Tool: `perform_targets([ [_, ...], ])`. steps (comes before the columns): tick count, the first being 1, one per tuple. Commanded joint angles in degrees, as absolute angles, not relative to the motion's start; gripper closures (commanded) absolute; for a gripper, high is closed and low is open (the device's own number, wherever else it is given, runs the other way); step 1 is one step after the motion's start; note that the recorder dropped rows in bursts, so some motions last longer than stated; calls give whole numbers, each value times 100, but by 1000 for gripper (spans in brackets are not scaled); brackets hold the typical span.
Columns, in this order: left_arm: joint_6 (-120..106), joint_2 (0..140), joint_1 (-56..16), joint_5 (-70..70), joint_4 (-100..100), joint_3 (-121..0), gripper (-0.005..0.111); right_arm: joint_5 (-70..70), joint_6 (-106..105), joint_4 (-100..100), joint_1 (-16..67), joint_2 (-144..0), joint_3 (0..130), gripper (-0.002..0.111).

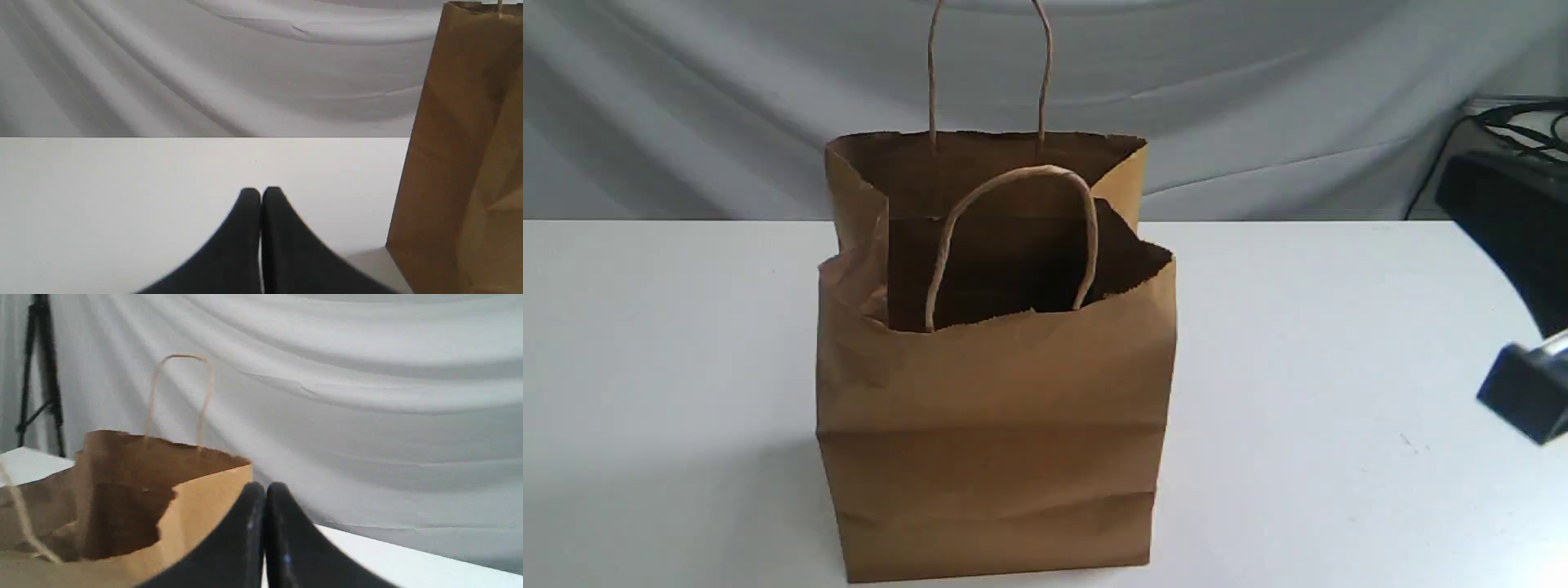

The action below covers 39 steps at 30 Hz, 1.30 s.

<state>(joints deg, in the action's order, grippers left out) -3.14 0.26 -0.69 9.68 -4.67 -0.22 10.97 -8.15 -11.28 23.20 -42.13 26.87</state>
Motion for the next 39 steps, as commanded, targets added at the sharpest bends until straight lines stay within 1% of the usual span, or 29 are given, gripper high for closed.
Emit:
perform_targets([
  [1,-353,0,-61,912,-496,0,107,1103,-546,-1157,1780,-3964,2564,108],
  [5,-353,0,-61,912,-496,0,107,1103,-536,-1157,1295,-3237,2191,108],
  [11,-353,0,-61,912,-496,0,107,1114,-416,-1147,433,-1822,1187,108],
  [14,-353,0,-61,912,-496,0,107,1125,-175,-1147,-9,-1328,688,108],
  [19,-353,0,-61,912,-496,0,107,1114,181,-1147,-460,-644,77,108],
  [21,-353,0,-61,912,-496,0,107,1089,197,-1147,-529,-383,0,108],
  [24,-353,0,-61,912,-496,0,107,429,67,-1013,-590,0,0,108],
  [31,-353,0,-61,901,-496,0,107,-502,-987,-895,-619,0,0,108],
  [35,-353,0,-61,901,-496,0,107,-657,-1586,-895,-619,0,0,108],
  [39,-353,0,-61,901,-496,0,107,-691,-1624,-895,-619,0,0,108],
])
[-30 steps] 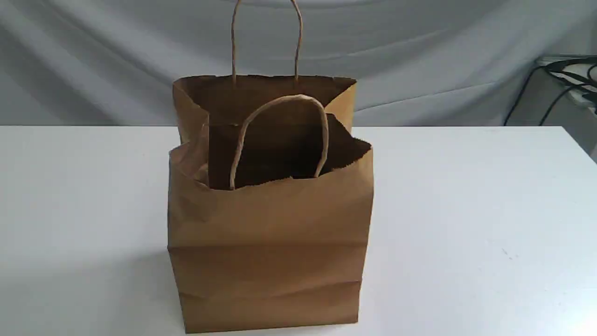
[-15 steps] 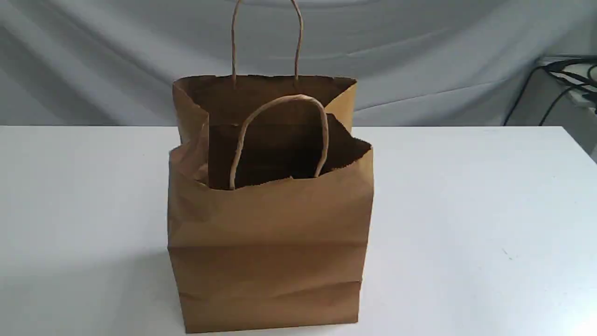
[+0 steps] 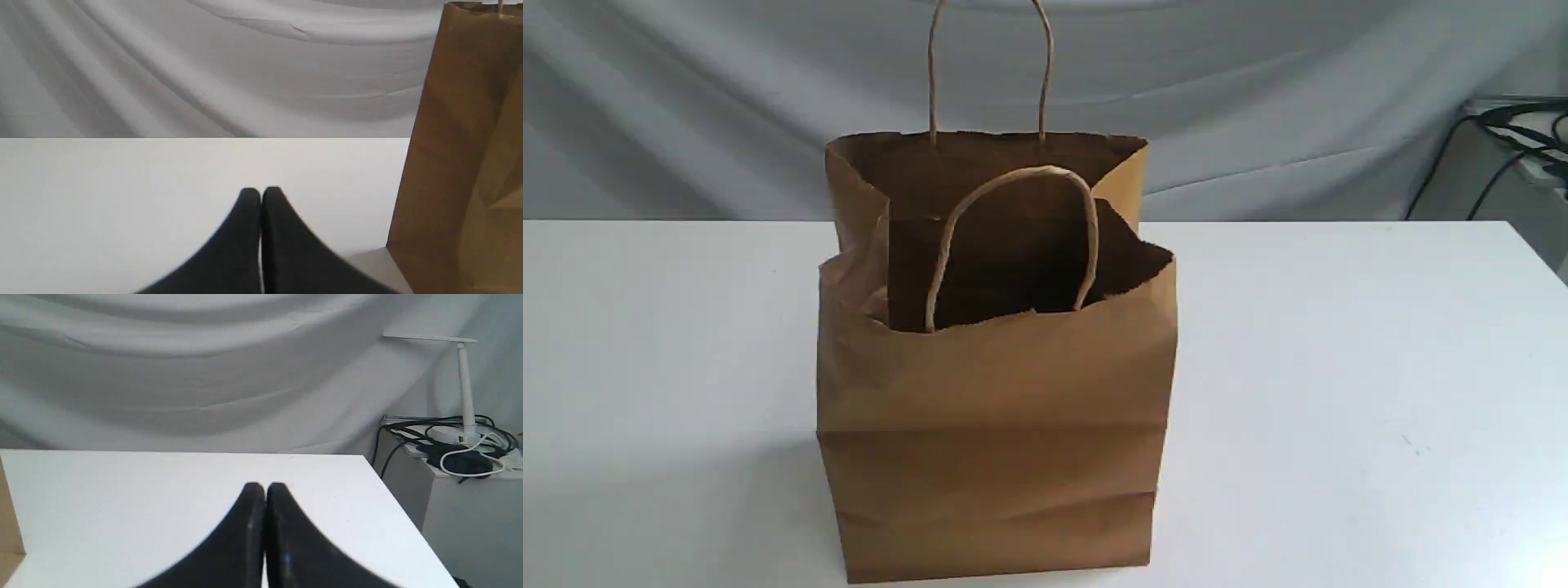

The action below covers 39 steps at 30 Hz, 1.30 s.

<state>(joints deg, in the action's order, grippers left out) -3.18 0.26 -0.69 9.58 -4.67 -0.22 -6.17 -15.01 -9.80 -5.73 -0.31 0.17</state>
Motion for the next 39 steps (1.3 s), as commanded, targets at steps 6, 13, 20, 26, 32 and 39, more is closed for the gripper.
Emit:
perform_targets([
  [6,-343,0,-61,903,-496,0,107,-690,-1613,-1013,-619,0,0,108],
  [13,-343,0,-61,903,-496,0,107,-680,-1613,-1012,-619,0,0,108],
  [20,-343,0,-61,903,-496,0,107,-679,-1624,-1001,-619,0,0,108],
  [26,-343,0,-61,903,-496,0,107,-679,-1624,-1001,-619,0,0,108],
  [32,-343,0,-61,903,-496,0,107,-679,-1598,-1001,-619,0,0,108],
  [39,-343,0,-61,903,-496,0,107,-679,-1571,-1001,-619,0,0,108],
])
